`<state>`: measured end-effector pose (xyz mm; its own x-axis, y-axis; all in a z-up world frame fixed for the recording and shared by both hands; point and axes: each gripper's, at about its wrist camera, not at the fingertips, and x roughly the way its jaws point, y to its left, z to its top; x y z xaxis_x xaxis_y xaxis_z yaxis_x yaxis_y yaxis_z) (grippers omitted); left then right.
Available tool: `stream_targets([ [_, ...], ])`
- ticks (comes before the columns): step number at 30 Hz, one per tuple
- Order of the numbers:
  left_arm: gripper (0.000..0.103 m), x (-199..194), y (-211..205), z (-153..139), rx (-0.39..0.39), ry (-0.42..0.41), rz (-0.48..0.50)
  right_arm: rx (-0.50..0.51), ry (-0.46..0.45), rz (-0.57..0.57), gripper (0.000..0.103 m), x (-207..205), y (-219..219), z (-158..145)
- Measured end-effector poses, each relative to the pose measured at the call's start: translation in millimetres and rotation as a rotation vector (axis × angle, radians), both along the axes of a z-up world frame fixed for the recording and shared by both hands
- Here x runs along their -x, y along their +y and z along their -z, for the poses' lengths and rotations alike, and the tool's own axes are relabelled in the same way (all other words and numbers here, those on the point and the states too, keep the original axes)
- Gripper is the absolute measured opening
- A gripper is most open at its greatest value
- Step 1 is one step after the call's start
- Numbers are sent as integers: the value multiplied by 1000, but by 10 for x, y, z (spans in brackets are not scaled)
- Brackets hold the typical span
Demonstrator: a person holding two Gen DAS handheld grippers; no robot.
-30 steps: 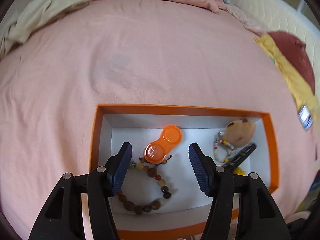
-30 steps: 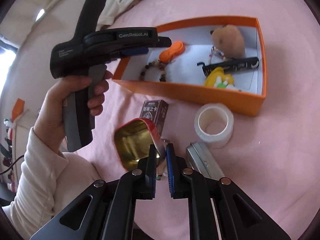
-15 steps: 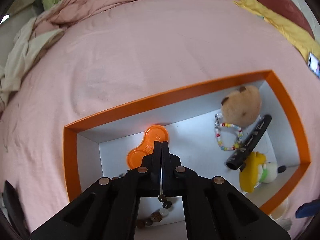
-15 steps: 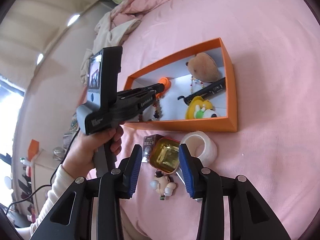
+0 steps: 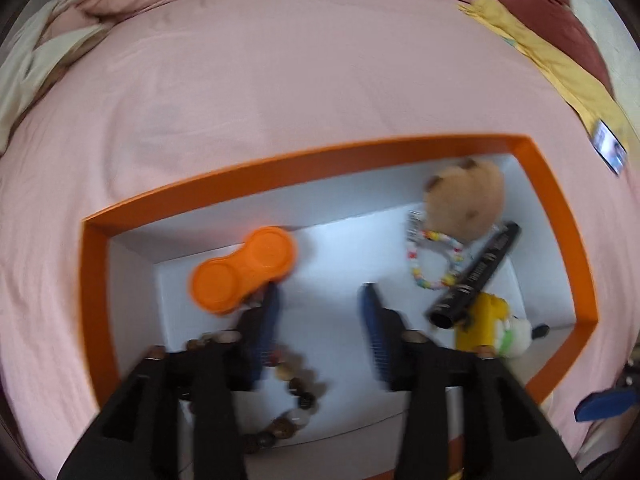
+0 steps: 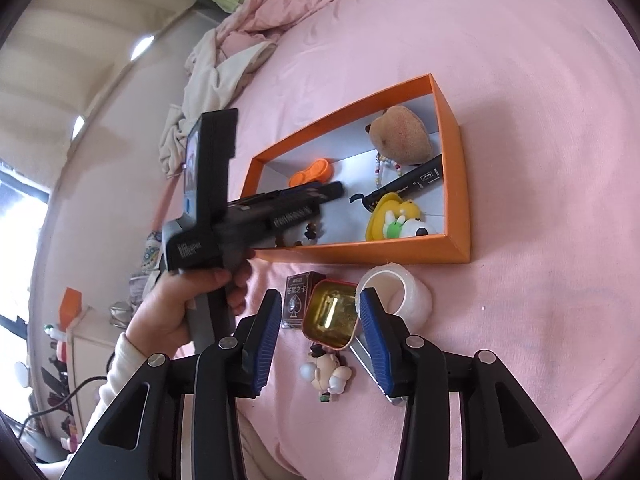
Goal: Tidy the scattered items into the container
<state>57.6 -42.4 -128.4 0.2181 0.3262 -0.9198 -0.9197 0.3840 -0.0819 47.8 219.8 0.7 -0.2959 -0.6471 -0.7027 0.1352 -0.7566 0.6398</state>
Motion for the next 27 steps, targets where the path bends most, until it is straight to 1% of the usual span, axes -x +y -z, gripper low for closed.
stream_targets([
  [1, 73, -80, -21, 23, 3, 20, 41, -5, 0, 0, 40, -4, 0, -5],
  [2, 73, -114, -32, 35, -7, 38, 46, -7, 0, -2, 40, -5, -3, -9],
  [4, 73, -79, 15, 21, 12, 24, 15, -7, 3, -4, 40, -13, -7, -21],
  [7, 73, 30, 87, -21, 53, 24, -55, -12, 4, -1, 40, -11, -9, -20],
  [8, 73, 71, 88, -83, 48, 5, -68, -10, 2, 3, 40, -8, -5, -15],
  [9, 73, 91, 79, -162, 23, -10, -68, -7, -1, 6, 40, -4, 1, -11],
  [10, 73, 96, 71, -236, -14, -6, -70, -4, -2, 9, 41, 0, 7, -5],
  [11, 73, 93, 65, -304, -59, 17, -73, 0, -5, 12, 41, 3, 10, 5],
  [12, 73, 75, 75, -351, -109, 74, -74, 2, -7, 14, 42, 7, 13, 11],
  [13, 73, 55, 77, -341, -121, 108, -73, 2, -8, 15, 44, 10, 13, 14],
  [14, 73, -15, 31, -328, -104, 133, -68, 0, -10, 15, 44, 11, 11, 18],
  [15, 74, 2, 108, -185, -48, 154, -64, -2, -11, 13, 45, 11, 6, 22],
  [16, 80, -21, 133, -52, -11, 237, -52, -3, -12, 10, 45, 10, 1, 22],
  [17, 80, -53, 126, -67, -45, 255, -35, -6, -13, 8, 45, 9, -5, 29],
  [18, 80, -71, 147, -97, -49, 252, -30, -7, -13, 6, 45, 9, -9, 30],
  [19, 79, -66, 192, -114, -31, 245, -40, -8, -13, 4, 45, 12, -12, 33],
  [20, 75, -67, 221, -141, -25, 239, -43, -9, -14, 4, 45, 13, -13, 35],
  [21, 71, -66, 237, -162, -35, 251, -50, -10, -15, 4, 45, 11, -14, 38],
  [22, 53, -36, 260, -187, -51, 272, -67, -12, -16, 2, 45, 9, -15, 41],
  [23, 39, 8, 290, -222, -66, 291, -91, -14, -17, 1, 46, 8, -12, 44],
  [25, 37, 137, 334, -312, -49, 228, -107, -14, -16, 5, 46, 7, -2, 44],
  [27, 33, 241, 323, -358, -54, 212, -105, -10, -17, 9, 47, 8, 9, 49],
])
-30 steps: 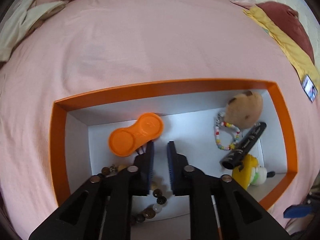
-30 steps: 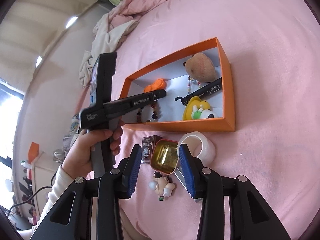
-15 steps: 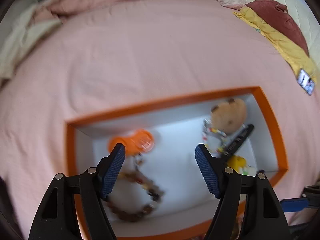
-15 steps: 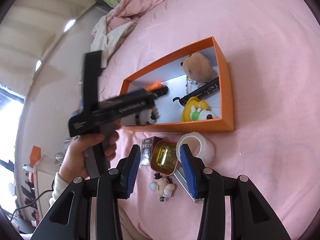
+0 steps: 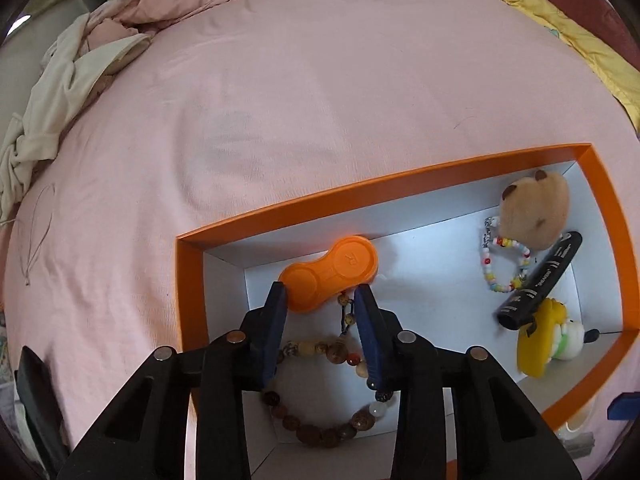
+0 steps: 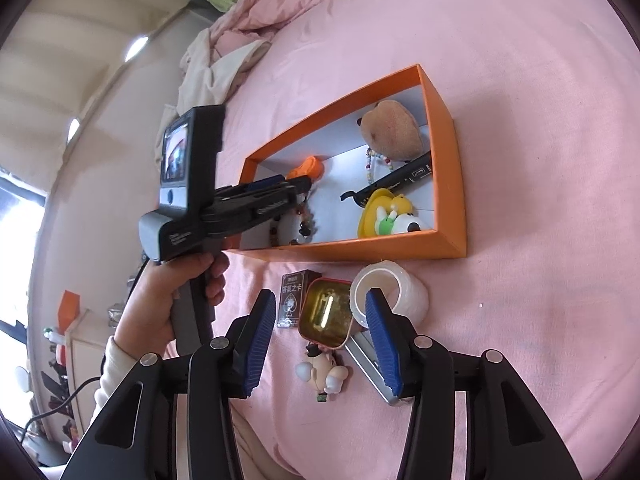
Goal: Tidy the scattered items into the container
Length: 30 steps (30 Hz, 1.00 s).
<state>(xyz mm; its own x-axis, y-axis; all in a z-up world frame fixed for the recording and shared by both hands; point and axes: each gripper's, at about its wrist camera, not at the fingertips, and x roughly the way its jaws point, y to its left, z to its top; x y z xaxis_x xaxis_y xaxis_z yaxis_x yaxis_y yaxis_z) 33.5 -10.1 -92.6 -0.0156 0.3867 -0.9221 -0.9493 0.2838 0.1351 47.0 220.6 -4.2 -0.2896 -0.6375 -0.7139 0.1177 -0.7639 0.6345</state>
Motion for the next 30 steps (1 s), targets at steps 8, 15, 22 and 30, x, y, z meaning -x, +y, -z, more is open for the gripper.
stream_targets([
  [8, 0, 123, -218, 24, 52, -223, -50, 2, 3, 10, 47, -11, 16, 3],
  [15, 7, -89, -76, 71, 0, 42, 50, 5, 1, 2, 47, -37, 7, -10],
  [22, 33, -90, -164, 41, 35, -144, 94, 24, -12, 15, 48, -38, 12, 9],
  [30, 74, 98, -174, -269, 33, -472, 18, 36, -21, 21, 49, -21, 27, 19],
])
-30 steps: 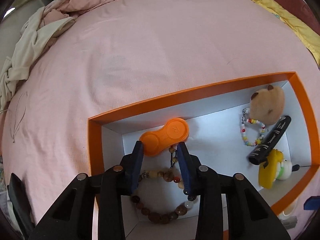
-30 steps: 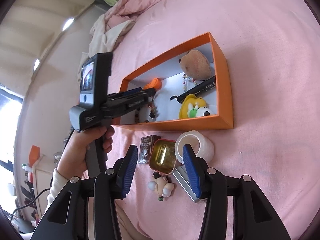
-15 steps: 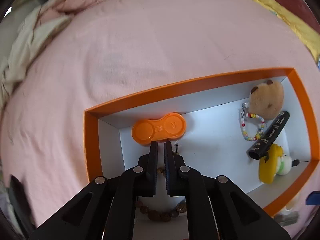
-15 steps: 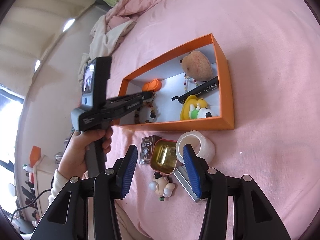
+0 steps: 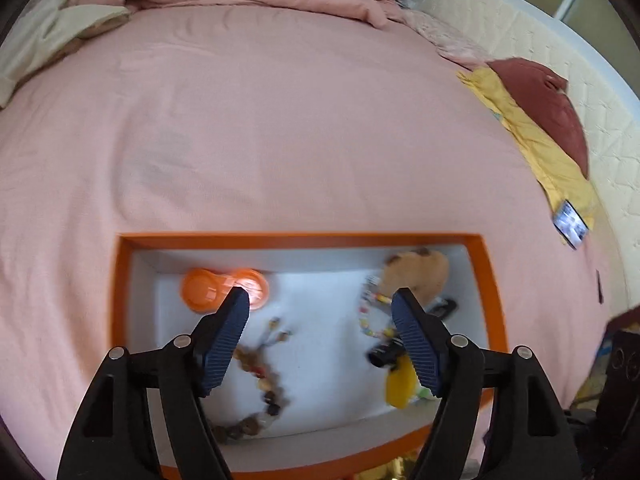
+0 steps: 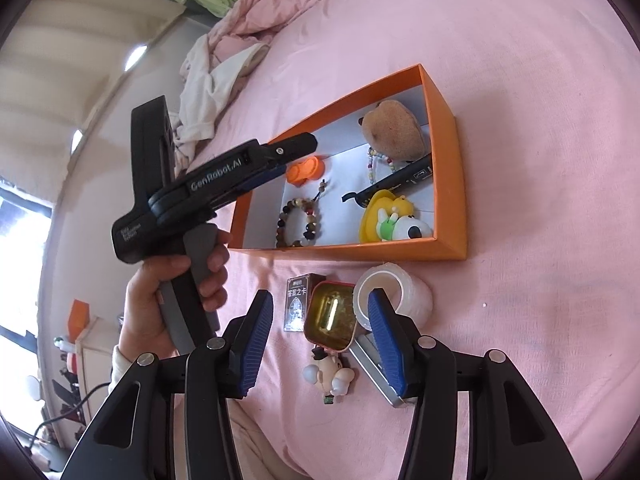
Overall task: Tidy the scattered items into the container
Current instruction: 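Grasp the brown plush bear in the box with the left gripper, then lift the plush bear out and set it on the bed with the left gripper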
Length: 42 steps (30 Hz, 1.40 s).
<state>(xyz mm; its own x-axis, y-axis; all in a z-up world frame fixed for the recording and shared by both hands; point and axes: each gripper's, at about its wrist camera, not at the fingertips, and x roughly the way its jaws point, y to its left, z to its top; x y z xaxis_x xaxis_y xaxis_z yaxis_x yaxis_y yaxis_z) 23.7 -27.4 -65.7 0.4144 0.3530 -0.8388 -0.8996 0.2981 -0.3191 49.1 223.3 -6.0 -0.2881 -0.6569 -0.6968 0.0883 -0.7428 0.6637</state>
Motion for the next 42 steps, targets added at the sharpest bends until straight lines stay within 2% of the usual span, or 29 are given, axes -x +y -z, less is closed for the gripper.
stream_targets([
  [1, 74, -29, 27, 69, 22, -19, 35, 1, 1, 0, 49, 0, 1, 0],
  [2, 74, -148, 42, 79, 26, -3, 62, 4, 1, 4, 49, 4, 4, -1],
  [5, 74, -382, 125, 161, -5, 138, 52, 8, 1, 8, 49, 7, 11, 2],
  [7, 74, -613, 203, 177, -19, 194, 78, 8, 0, 8, 49, 7, 14, -1],
  [11, 74, -861, 278, 295, 21, 131, 151, 4, -4, 17, 50, 23, 21, 17],
  [13, 73, -955, 272, 353, 7, 185, 171, 1, -11, 22, 50, 32, 26, 34],
  [14, 54, -944, 205, 411, -2, 200, 177, 1, -14, 25, 50, 36, 30, 42],
  [15, 33, -932, 234, 393, 7, 169, 193, 0, -14, 26, 50, 40, 29, 45],
  [16, 32, -895, 256, 392, 34, 141, 195, -1, -13, 26, 50, 42, 28, 45],
  [20, 31, -740, 252, 231, -15, 152, 185, -13, -14, 22, 50, 47, 12, 52],
  [23, 32, -438, 148, 46, -47, 53, 131, -22, -7, 19, 50, 42, 9, 40],
  [27, 32, 11, -51, -376, -145, -24, 52, -26, -5, 30, 50, 39, 26, 40],
  [30, 32, 422, -353, -529, -189, -87, 6, -36, 1, 38, 52, 39, 33, 32],
  [34, 32, 772, -791, -404, -159, -126, -33, -41, 4, 48, 54, 21, 32, 34],
  [36, 32, 990, -948, -405, -118, -189, -52, -41, 5, 53, 54, 32, 50, 32],
  [38, 33, 848, -912, -375, -114, -236, -47, -43, 7, 56, 54, 49, 67, 17],
  [42, 33, 709, -864, -299, -71, -209, -32, -53, 12, 61, 54, 25, 85, 13],
])
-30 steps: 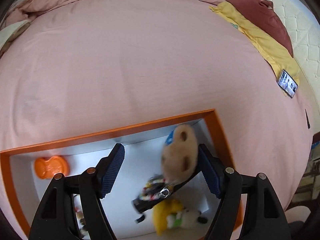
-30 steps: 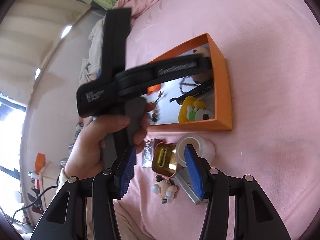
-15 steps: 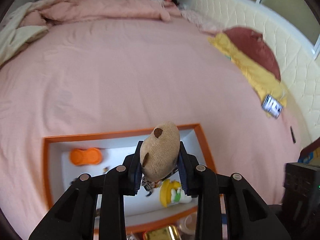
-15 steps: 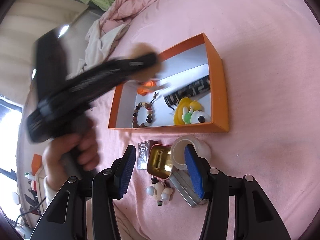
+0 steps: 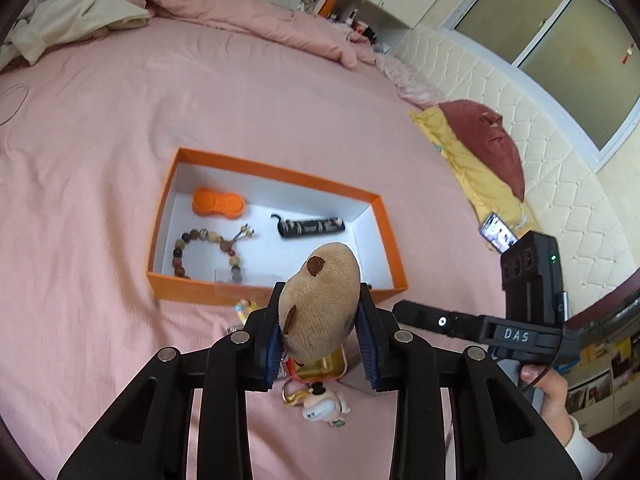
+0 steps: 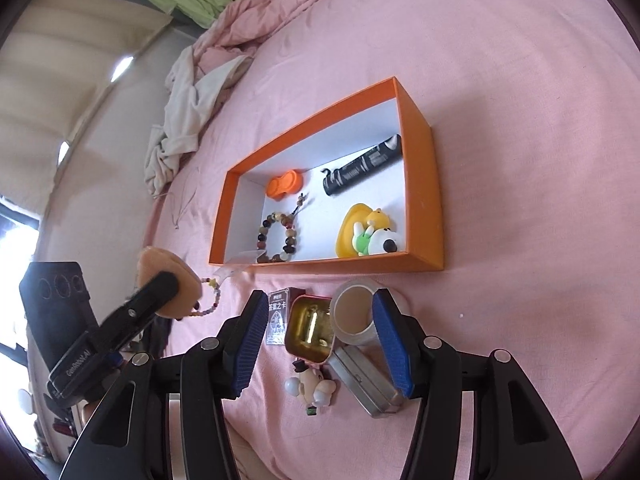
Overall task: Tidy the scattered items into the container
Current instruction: 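Lift the plush bear out and set it on the bed with the left gripper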
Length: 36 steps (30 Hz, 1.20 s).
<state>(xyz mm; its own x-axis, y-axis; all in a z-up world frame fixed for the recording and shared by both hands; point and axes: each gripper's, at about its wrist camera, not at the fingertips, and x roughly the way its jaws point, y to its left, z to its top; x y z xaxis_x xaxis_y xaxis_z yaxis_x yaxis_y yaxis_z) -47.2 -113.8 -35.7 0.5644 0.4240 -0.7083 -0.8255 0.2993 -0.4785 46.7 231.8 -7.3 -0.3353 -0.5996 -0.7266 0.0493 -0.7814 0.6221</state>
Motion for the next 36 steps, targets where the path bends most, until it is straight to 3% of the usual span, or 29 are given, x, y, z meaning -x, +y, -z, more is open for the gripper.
stream_targets([
  [3, 34, -59, -58, 44, 33, 3, 55, -2, 0, 10, 54, -8, 23, 1],
  [9, 40, -124, -181, 194, 103, 117, 79, 3, 1, 21, 54, 0, 47, 1],
  [13, 59, -122, -189, 284, 145, 149, 59, 2, 2, 17, 55, 0, 52, -2],
  [17, 61, -69, -217, 274, 131, 153, 24, 4, 2, 20, 55, 7, 46, 1],
  [25, 61, 220, -278, 164, 45, 123, -176, -12, 13, 13, 56, 11, 50, -3],
  [27, 61, 246, -258, 182, 38, 153, -206, -19, 19, 14, 56, 3, 36, -8],
  [31, 61, 151, -213, 238, 27, 248, -193, -27, 23, 17, 56, -3, 31, -12],
  [36, 61, 54, -169, 290, 34, 293, -155, -51, 34, 15, 57, -1, 5, -17],
])
